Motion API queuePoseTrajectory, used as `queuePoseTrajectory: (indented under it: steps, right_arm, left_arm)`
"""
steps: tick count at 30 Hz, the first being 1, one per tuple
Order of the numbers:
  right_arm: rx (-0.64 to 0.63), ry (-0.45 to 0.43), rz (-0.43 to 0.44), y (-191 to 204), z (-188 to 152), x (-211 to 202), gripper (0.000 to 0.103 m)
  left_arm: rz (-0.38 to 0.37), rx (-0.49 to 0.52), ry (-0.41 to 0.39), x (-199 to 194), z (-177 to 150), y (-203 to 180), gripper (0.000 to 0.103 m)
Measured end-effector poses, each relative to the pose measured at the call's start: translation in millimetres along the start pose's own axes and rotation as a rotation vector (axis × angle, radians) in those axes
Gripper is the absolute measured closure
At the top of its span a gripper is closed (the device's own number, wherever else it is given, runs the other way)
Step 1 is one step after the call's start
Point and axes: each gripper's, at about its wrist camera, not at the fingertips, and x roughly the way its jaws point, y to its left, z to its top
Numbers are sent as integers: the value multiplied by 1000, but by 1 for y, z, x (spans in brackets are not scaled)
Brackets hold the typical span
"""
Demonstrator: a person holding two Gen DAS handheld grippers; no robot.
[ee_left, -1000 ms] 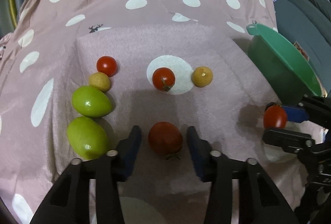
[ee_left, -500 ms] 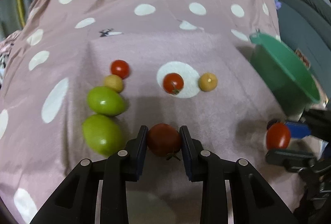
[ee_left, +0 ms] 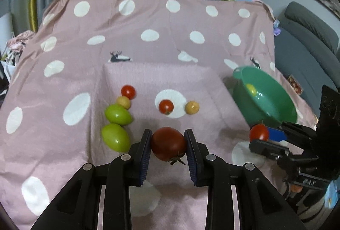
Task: Organize fruits
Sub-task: 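Drop the red cherry tomato into the bowl with the right gripper while the left holds its tomato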
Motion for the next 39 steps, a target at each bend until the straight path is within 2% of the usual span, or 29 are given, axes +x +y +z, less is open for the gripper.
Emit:
queuePoseTrajectory:
  steps: [7,10,18,21,22,28,30,32,35,39]
  right_arm:
    - [52,-79,-50,-21,5,-24,70]
    - [79,-115,-98,-33,6,-36,69]
    - [169,-187,-181,-70,4,-66,69]
    - [213,-175,-173,-79,1,-65,69]
    - [214,-171,-163,-79,1,-63,69]
    - [164,-161,-112,-64,2,-56,70]
    - [150,-141,-61,-59,1,-50,68]
    - [84,-105,-34,-43,2,-39,68]
    - [24,2,-11,-24,8,-6,68]
    - [49,142,-21,-24,17,48,69]
  left_arm:
    - [-17,-1,-38,-16,14,-5,72]
    - [-22,23,-44,-17,21,-14,72]
    - [-114,98,-52,-1,43,-56,72]
    - [-132,121,-40,11,47,-68,72]
    - [-115,121,-34,16,45,-69,72]
    - [-89,113,49,39,22,-63,72]
    - [-84,91,45,38,19,-55,72]
    - [-76,65,32,32,15,-46,72]
    - [-48,46,24,23,11,-30,72]
    - [-43,7,0,7,7,-6,72]
